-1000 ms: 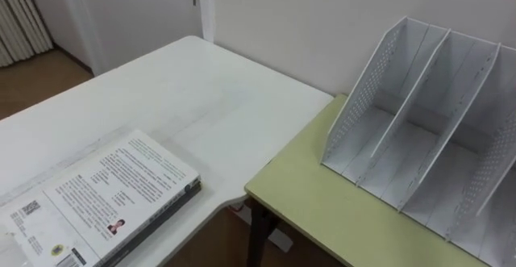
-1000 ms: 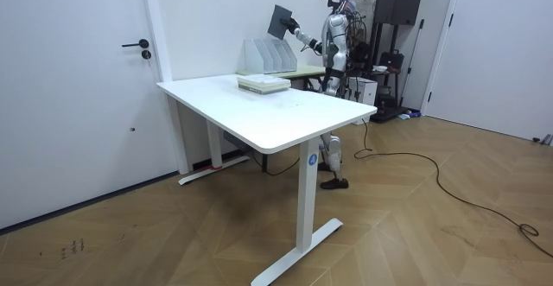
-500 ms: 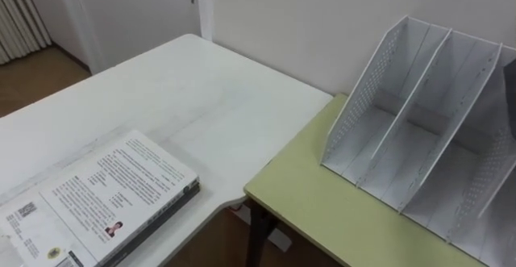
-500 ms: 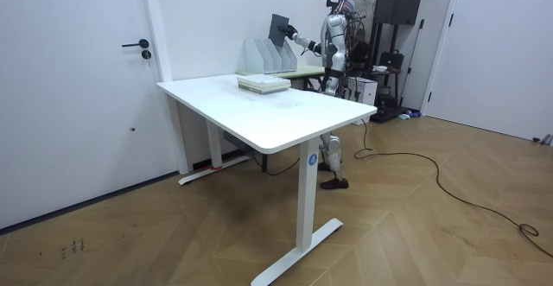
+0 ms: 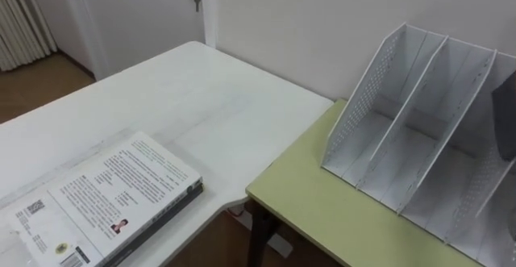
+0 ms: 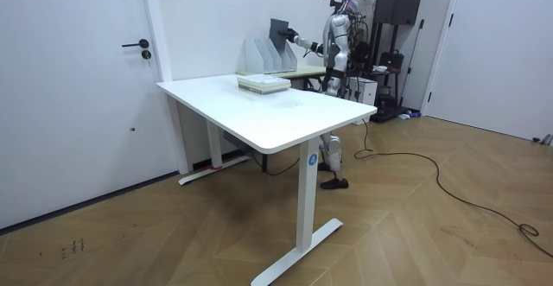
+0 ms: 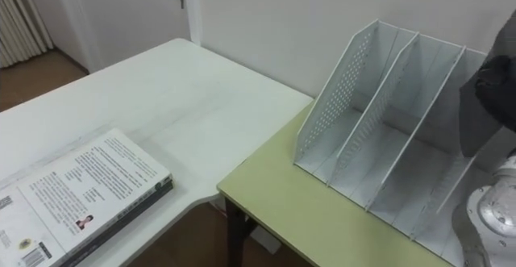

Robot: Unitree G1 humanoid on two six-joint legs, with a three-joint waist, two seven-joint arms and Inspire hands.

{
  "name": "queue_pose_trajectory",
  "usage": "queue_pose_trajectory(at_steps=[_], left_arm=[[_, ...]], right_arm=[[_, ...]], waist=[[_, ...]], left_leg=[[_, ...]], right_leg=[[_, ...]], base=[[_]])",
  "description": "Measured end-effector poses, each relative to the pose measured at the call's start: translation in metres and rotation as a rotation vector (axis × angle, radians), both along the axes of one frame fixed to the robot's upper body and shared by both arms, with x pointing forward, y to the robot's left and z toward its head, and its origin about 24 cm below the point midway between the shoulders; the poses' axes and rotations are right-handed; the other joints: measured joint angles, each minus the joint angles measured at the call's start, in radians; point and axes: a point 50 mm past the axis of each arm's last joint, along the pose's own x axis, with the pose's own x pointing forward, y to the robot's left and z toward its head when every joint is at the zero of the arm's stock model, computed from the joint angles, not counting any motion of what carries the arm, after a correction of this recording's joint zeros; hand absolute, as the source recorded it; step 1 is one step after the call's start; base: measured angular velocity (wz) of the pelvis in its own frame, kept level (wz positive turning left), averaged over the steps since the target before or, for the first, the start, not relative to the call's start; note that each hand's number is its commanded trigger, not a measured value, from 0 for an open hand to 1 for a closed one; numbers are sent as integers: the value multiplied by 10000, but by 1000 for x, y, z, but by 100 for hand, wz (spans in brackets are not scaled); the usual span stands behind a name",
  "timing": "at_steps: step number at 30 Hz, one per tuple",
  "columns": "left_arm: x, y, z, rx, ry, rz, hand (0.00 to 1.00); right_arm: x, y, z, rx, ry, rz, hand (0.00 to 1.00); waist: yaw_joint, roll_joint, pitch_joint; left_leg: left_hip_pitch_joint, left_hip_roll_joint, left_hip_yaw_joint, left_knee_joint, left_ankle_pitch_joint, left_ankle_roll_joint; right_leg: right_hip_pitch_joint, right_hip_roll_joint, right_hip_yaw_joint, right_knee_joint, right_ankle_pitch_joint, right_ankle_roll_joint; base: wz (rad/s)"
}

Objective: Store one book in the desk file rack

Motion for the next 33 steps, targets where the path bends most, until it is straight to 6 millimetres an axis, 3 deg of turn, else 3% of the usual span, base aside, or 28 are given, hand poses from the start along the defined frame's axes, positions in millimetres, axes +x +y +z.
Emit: queue_pose_trajectory(at_steps=[11, 27, 33], left_arm=[[-1, 2, 0, 46, 50, -61, 0], [-1, 2, 0, 49, 52, -55, 0], [-1, 2, 0, 37, 52, -46, 0]], right_arm=[[4, 3, -20, 205, 515, 411, 0], [4, 4, -19, 190, 350, 498, 0], [3, 8, -7, 26, -150, 675, 0]], waist=[[-63, -92, -29], [-77, -87, -31], [-69, -44, -55]], left_leg=[[49, 2, -8, 2, 0, 0], [16, -1, -3, 2, 0, 0], [-18, -4, -1, 0, 0, 0]], right_leg=[[67, -1, 6, -6, 2, 2], [44, -4, -8, -7, 2, 4], [23, 0, 0, -50, 3, 6]], base=[[0], [0], [0]])
